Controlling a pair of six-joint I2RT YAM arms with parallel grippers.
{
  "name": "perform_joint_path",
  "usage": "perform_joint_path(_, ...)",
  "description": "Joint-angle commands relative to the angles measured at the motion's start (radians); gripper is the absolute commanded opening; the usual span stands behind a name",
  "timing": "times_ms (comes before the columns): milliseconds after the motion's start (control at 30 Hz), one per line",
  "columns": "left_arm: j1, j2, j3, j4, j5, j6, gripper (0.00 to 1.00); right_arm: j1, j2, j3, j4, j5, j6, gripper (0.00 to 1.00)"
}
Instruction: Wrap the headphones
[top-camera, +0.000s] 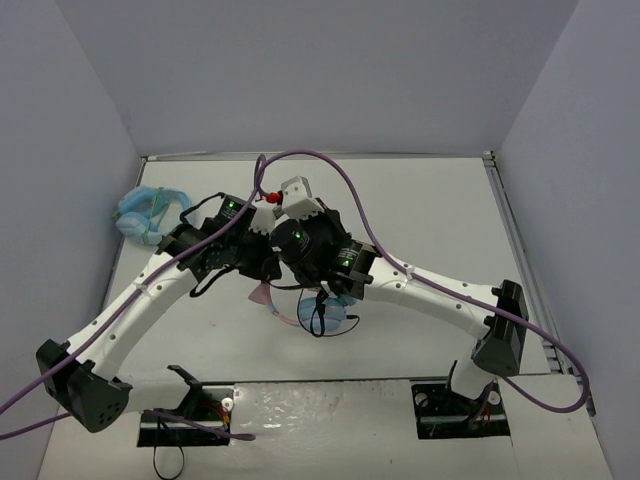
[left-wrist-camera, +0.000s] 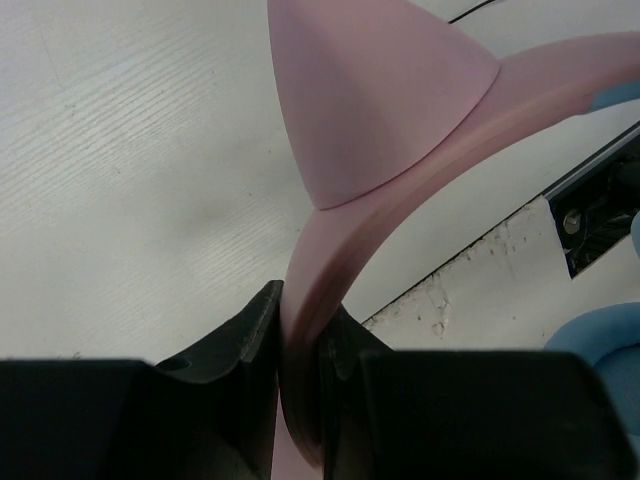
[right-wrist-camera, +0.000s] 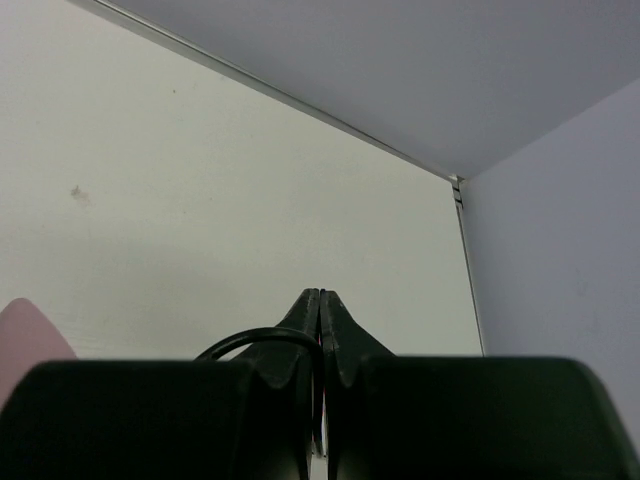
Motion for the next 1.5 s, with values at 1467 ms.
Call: perform_joint_path(1467, -0.024, -0.192, 0.105, 0.112, 0.174, -0.012, 0.00, -0.165, -0.207, -0.128, 0.045, -0.376, -0.022, 0.03)
